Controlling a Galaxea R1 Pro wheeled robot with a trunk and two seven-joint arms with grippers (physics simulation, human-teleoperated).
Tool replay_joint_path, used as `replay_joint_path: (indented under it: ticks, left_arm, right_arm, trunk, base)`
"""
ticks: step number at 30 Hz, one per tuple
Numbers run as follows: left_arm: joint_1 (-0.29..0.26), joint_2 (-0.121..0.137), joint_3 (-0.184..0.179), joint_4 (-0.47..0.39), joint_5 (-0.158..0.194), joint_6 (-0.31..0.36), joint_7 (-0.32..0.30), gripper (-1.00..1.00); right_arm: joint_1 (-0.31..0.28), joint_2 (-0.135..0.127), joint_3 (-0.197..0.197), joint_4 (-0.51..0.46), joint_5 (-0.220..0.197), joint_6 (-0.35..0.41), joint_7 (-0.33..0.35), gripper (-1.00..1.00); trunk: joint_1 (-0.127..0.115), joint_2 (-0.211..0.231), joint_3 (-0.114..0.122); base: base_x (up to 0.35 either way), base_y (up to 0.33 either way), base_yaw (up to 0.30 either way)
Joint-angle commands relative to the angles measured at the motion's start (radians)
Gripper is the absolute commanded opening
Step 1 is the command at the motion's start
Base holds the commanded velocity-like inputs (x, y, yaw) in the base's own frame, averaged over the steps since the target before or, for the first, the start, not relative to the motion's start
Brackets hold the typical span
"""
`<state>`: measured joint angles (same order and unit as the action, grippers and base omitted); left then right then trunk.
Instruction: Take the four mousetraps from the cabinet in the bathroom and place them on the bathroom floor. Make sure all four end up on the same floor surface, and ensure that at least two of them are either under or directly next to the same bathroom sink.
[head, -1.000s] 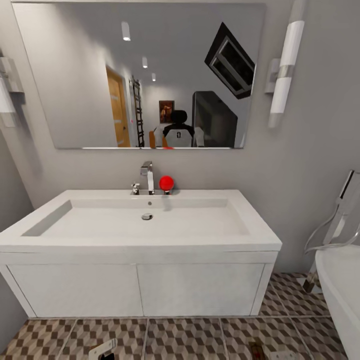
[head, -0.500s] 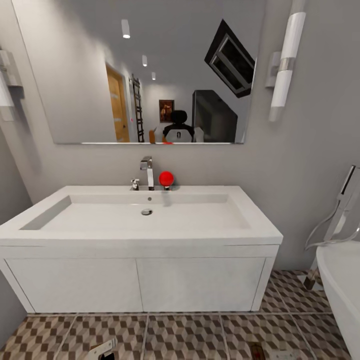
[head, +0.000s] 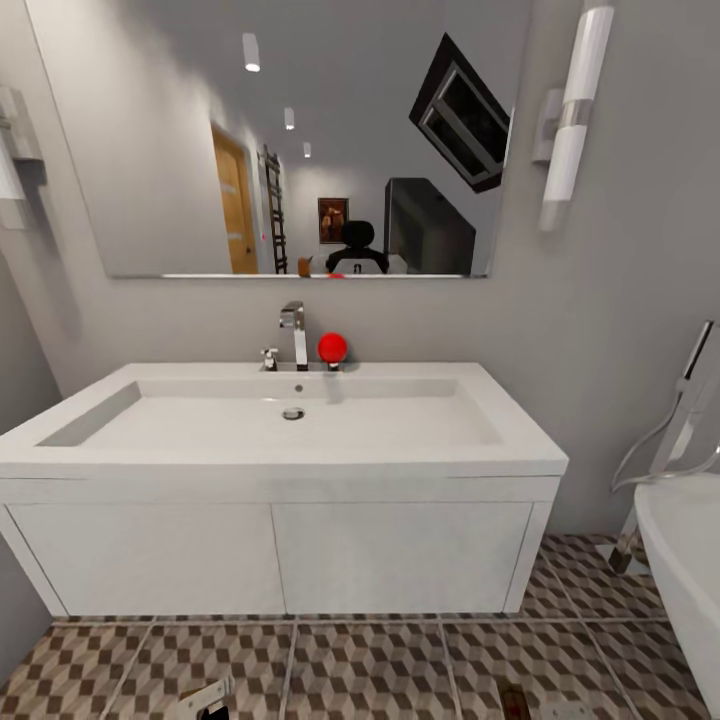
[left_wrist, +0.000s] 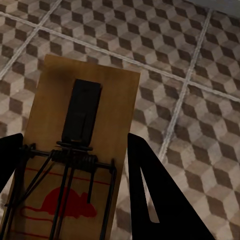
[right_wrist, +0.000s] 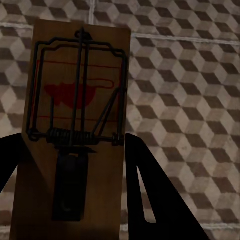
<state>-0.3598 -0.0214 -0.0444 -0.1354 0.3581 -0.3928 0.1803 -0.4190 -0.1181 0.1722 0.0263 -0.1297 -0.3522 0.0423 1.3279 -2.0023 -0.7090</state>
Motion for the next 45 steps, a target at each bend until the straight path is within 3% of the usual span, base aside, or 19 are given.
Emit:
replay_joint_path:
  ticks: [1, 21, 29, 31, 35, 45]
  left_arm:
    - [-0.001, 0.0, -0.005, 0.0, 0.001, -0.003, 0.002, -1.0]
    - [-0.001, 0.003, -0.005, 0.0, 0.002, -0.002, 0.001, -1.0]
    - [-0.001, 0.008, -0.009, -0.009, 0.003, 0.002, -0.004, -1.0]
    - [-0.002, 0.007, -0.01, -0.019, 0.005, 0.032, -0.001, -1.0]
    - [-0.004, 0.012, -0.005, -0.117, 0.003, 0.119, 0.003, -1.0]
    - [-0.004, 0.001, -0.009, -0.148, 0.005, 0.13, 0.002, -1.0]
  right_arm:
    - [-0.001, 0.0, 0.007, 0.003, -0.015, -0.005, 0.008, -1.0]
    - [-0.001, 0.0, 0.009, 0.001, -0.011, -0.005, 0.008, -1.0]
    - [-0.001, -0.003, 0.006, -0.045, -0.008, -0.004, 0.008, -1.0]
    - [-0.001, -0.003, 0.006, -0.072, -0.008, -0.004, 0.008, -1.0]
    - [-0.001, -0.002, 0.006, -0.104, -0.007, -0.004, 0.008, -1.0]
    - [-0.001, -0.002, 0.009, -0.108, -0.007, -0.004, 0.009, -1.0]
  trunk:
    - [0.004, -0.008, -0.004]
    - [0.08, -0.148, -0.067]
    - [0.111, -0.204, -0.092]
    - [0.119, -0.218, -0.098]
    - [0.134, -0.246, -0.111]
    - [0.172, -0.316, -0.142]
  base:
    - [0.0, 0.0, 0.0]
    - [0.0, 0.0, 0.0]
    - [0.0, 0.0, 0.0]
    - [0.0, 0.0, 0.0]
    - [0.0, 0.0, 0.0]
    - [0.0, 0.0, 0.0]
